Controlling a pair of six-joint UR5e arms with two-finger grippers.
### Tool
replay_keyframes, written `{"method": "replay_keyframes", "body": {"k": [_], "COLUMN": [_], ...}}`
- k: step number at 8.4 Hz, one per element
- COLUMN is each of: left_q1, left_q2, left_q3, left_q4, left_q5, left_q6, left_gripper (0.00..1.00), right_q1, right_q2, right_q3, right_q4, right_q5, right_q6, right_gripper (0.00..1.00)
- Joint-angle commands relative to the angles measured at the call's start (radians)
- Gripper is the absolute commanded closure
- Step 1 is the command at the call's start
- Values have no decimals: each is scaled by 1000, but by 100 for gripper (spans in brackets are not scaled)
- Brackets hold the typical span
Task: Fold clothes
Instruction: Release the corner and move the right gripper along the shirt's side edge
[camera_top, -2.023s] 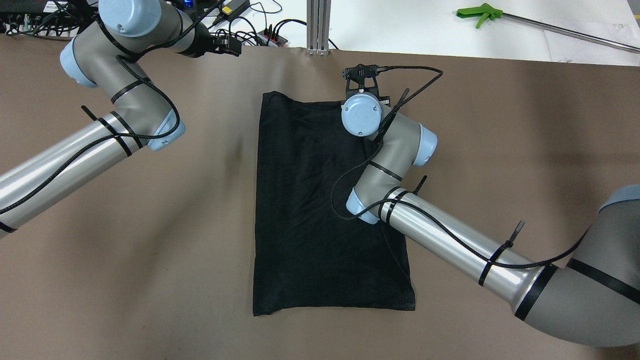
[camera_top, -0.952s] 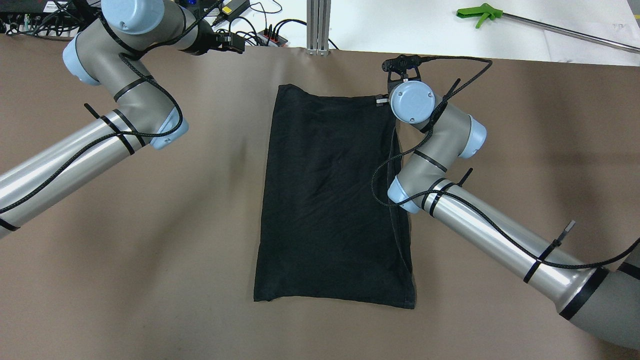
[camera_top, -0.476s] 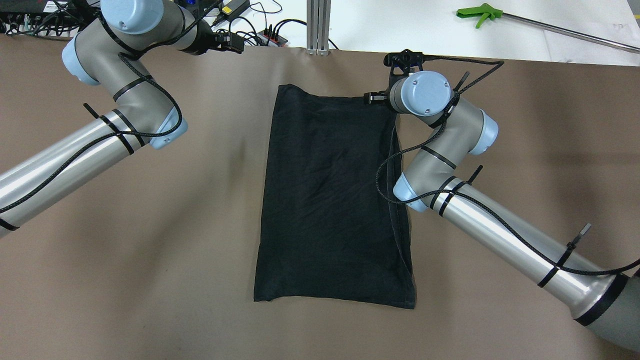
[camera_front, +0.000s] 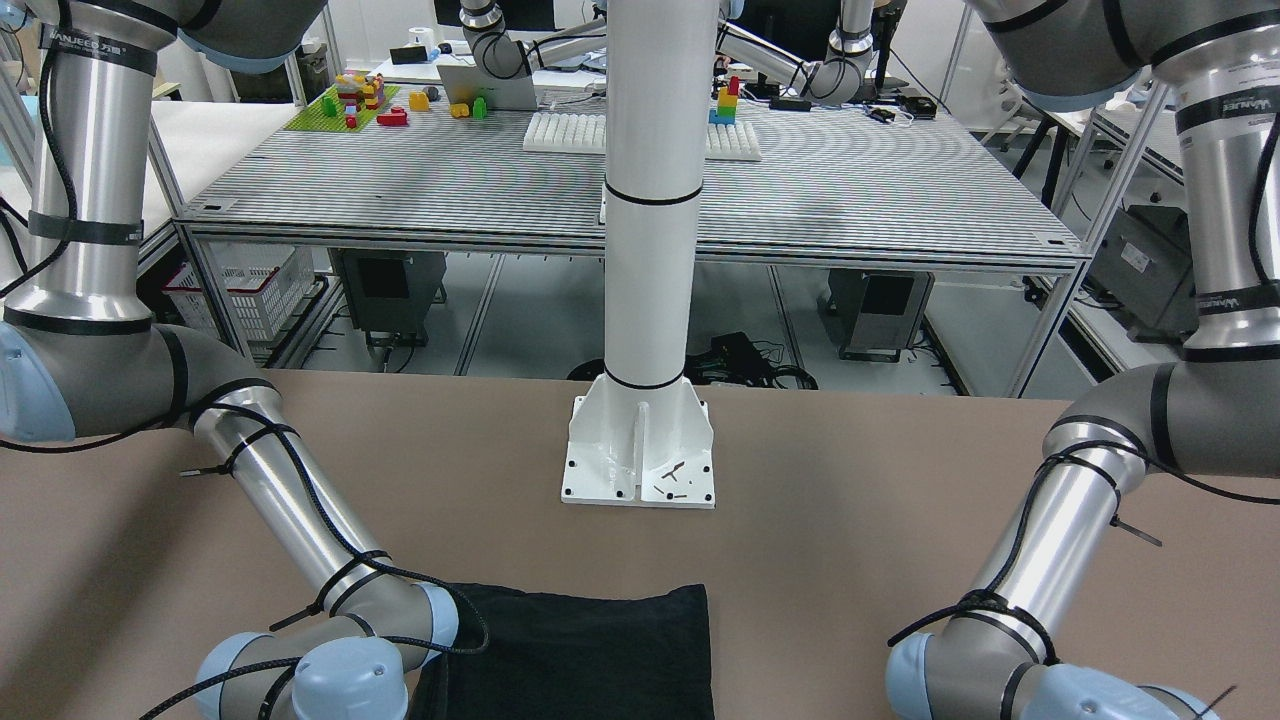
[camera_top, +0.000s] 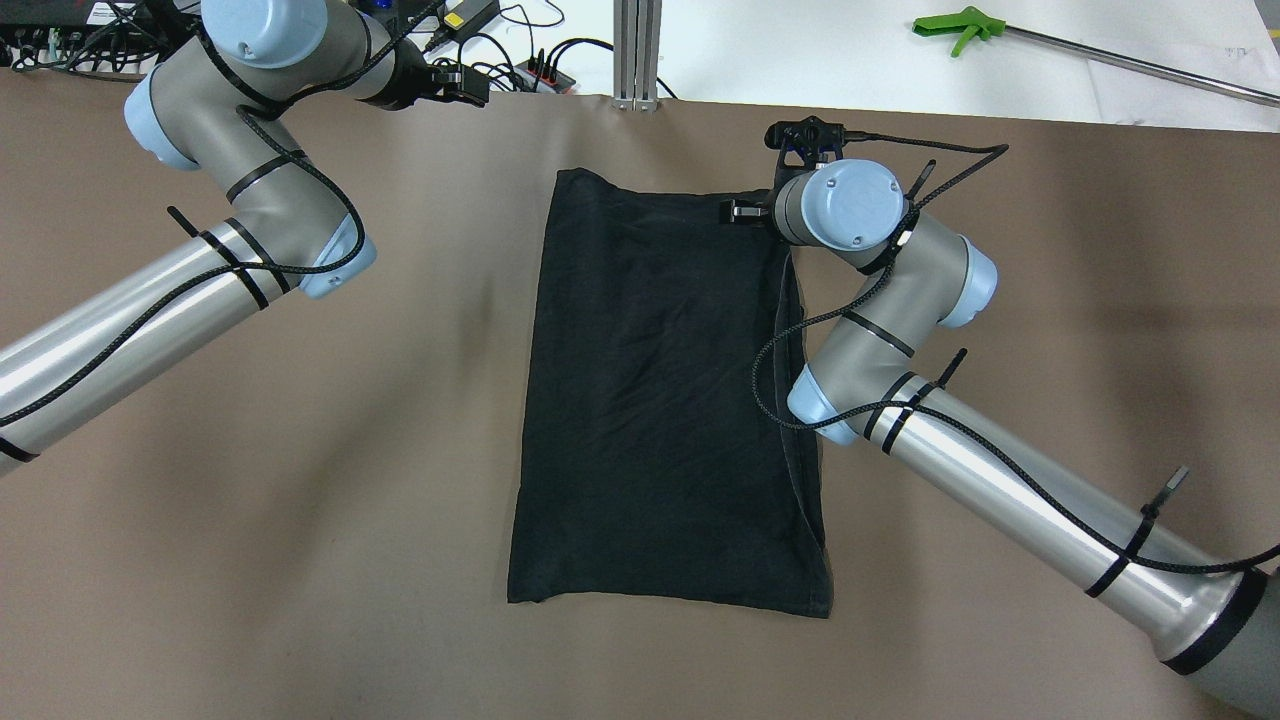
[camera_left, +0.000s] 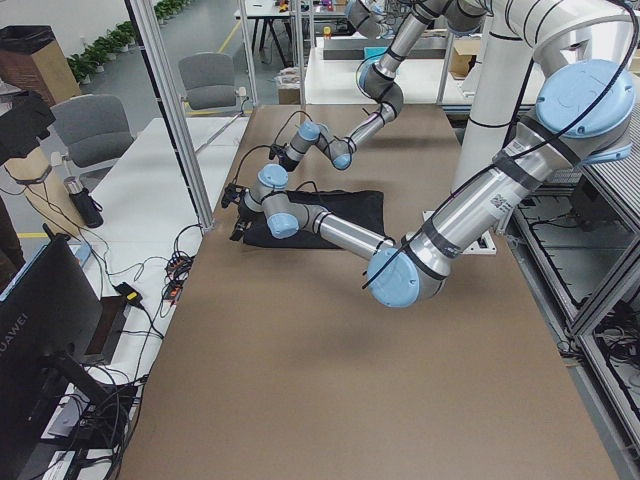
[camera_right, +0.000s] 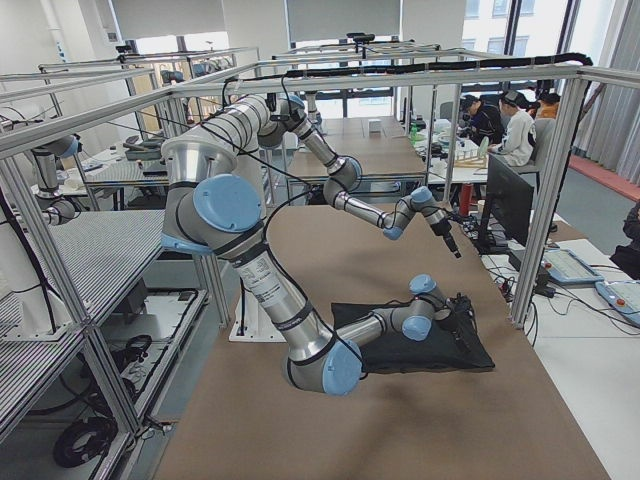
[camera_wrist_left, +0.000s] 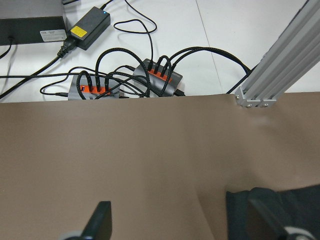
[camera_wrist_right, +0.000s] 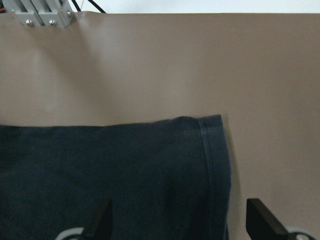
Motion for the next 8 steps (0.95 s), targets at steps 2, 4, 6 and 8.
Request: {"method": "replay_keyframes", "body": {"k": [2,4,6,8], "left_q1": [0,2,2,2], "left_q2": [-3,-10,-13,-13], "left_q3": [0,0,0,-5], "left_q4": [0,0,1,0], "left_q5": [0,1,1,0], "left_q6": [-2,-3,-3,-3], "left_gripper": [5,5,5,5], "right_q1": [-28,-28,-28,-25], "right_q2": [-98,-123,-158,-178], "right_q3": [87,97,103,105], "right_q4": [-87,-118,-115,-113], "right_q5": [2,9,9,12], "right_q6": [6,-6,-9,-27], "right_gripper": [6,7,7,7]}}
